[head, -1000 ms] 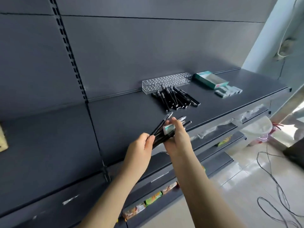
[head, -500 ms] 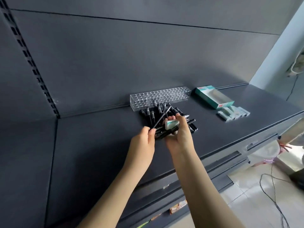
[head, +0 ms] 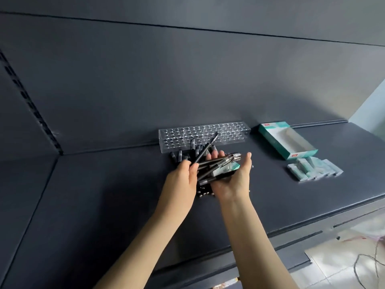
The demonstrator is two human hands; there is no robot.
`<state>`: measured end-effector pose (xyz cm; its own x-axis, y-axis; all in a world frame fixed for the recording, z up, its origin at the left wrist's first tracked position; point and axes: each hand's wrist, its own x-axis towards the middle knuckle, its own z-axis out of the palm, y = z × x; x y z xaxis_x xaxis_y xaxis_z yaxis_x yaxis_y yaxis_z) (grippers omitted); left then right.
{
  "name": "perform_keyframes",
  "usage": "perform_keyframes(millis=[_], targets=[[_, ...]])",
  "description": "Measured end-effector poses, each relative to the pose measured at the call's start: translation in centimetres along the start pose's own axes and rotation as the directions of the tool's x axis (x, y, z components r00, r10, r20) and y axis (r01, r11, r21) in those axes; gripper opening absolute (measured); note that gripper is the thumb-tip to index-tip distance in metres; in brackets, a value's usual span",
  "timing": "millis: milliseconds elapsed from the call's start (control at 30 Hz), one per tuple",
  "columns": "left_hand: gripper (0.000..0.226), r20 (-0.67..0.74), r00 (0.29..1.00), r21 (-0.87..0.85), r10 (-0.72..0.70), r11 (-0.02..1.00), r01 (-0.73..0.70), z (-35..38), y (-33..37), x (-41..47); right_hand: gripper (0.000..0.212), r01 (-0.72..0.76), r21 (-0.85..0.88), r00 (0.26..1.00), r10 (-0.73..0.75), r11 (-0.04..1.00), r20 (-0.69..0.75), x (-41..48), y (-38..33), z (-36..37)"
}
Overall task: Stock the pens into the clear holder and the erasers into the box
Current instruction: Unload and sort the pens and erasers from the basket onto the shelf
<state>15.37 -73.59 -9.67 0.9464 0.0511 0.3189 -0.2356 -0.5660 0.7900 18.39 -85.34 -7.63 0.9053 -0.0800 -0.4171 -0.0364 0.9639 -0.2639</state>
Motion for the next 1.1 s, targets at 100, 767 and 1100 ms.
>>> perform_keyframes(millis=[100, 767, 1100], targets=[[0.036, -0.034, 0.999, 0.005, -0.015, 1.000, 0.015, 1.4, 1.3, 0.4, 0.067, -0.059, 0.008, 0.998, 0.059, 0.998, 0.007, 1.0, -1.8, 0.2], [0.030, -0.131, 0.844, -0.405, -0.520, 0.805, 0.433, 7.1, 7.1, -0.5, 0.033, -0.268, -0.172, 0.962, 0.273, 0.948, 0.005, 3.8, -7.8, -0.6], [0.025, -0.222, 0.784, -0.466, -0.580, 0.769, 0.437, 6.3, 5.9, -0.7, 0.028, -0.296, -0.097, 0.955, 0.294, 0.950, -0.038, 5.9, -8.5, 0.2]])
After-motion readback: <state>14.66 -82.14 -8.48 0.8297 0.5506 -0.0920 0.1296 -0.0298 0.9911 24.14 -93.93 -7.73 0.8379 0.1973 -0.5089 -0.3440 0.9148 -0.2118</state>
